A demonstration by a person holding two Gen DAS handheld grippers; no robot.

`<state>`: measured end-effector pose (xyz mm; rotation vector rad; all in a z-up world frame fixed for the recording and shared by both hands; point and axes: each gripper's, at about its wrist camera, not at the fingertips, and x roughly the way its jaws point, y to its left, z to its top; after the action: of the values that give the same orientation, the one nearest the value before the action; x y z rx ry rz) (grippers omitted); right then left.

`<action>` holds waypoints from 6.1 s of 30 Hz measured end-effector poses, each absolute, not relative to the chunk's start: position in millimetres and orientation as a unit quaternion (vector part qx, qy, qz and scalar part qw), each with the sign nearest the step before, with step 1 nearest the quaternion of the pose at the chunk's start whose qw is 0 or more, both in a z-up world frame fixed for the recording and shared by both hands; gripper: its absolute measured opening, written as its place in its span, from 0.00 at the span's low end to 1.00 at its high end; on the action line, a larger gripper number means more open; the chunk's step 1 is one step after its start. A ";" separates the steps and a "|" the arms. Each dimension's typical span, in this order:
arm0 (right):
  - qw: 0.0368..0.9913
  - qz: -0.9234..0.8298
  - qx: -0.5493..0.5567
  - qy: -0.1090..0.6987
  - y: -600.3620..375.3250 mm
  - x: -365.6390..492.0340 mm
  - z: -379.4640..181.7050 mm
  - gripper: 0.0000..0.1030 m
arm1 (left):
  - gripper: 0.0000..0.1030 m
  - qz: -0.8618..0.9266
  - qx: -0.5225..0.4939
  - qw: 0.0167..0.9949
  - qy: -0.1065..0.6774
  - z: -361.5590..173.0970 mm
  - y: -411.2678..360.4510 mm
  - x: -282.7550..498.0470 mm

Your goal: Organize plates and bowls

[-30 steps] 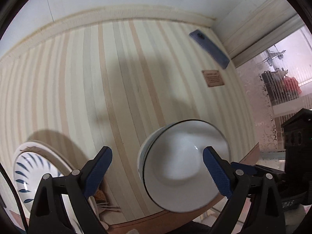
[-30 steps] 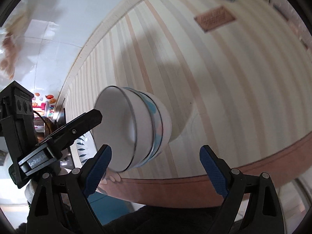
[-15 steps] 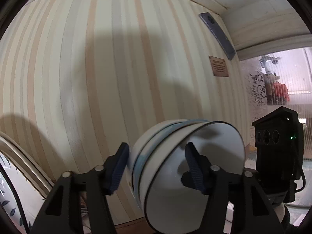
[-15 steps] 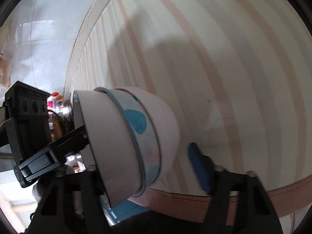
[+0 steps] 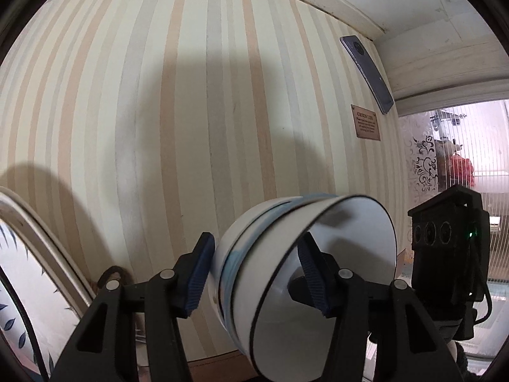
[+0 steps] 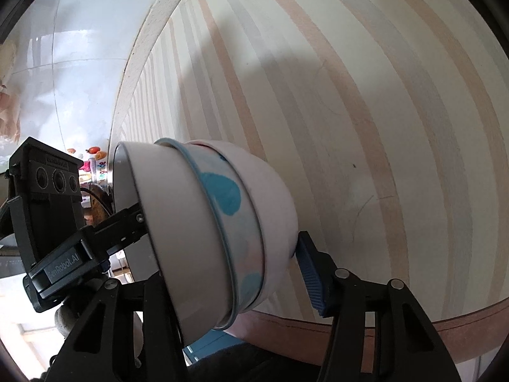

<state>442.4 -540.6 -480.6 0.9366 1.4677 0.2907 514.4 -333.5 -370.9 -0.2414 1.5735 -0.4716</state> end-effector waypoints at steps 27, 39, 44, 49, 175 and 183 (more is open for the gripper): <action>0.673 0.187 0.337 0.632 -398.4 479.4 -413.0 0.55 | 0.49 -0.177 -0.152 0.729 0.644 -314.5 -164.9 519.7; 0.668 0.210 0.307 0.645 -313.7 492.4 -432.0 0.54 | 0.49 -0.147 -0.160 0.731 0.646 -331.8 -100.0 514.7; 0.671 0.206 0.293 0.650 -299.9 493.6 -436.5 0.54 | 0.49 -0.147 -0.161 0.727 0.651 -340.6 -92.1 513.0; 0.674 0.201 0.285 0.651 -291.5 493.4 -437.0 0.54 | 0.49 -0.150 -0.153 0.728 0.652 -342.7 -89.9 512.2; 0.930 -0.023 0.057 0.362 -227.0 32.1 -84.0 0.97 | 0.96 -0.016 -0.003 0.940 0.340 -64.3 -42.1 95.7; 0.930 -0.024 0.058 0.363 -226.1 34.1 -84.7 0.97 | 0.96 -0.017 -0.001 0.941 0.338 -63.1 -43.2 96.2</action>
<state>34.1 -226.1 -84.7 0.1187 0.7427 -0.0502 96.2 -43.2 -63.1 -0.0023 0.6905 -0.0338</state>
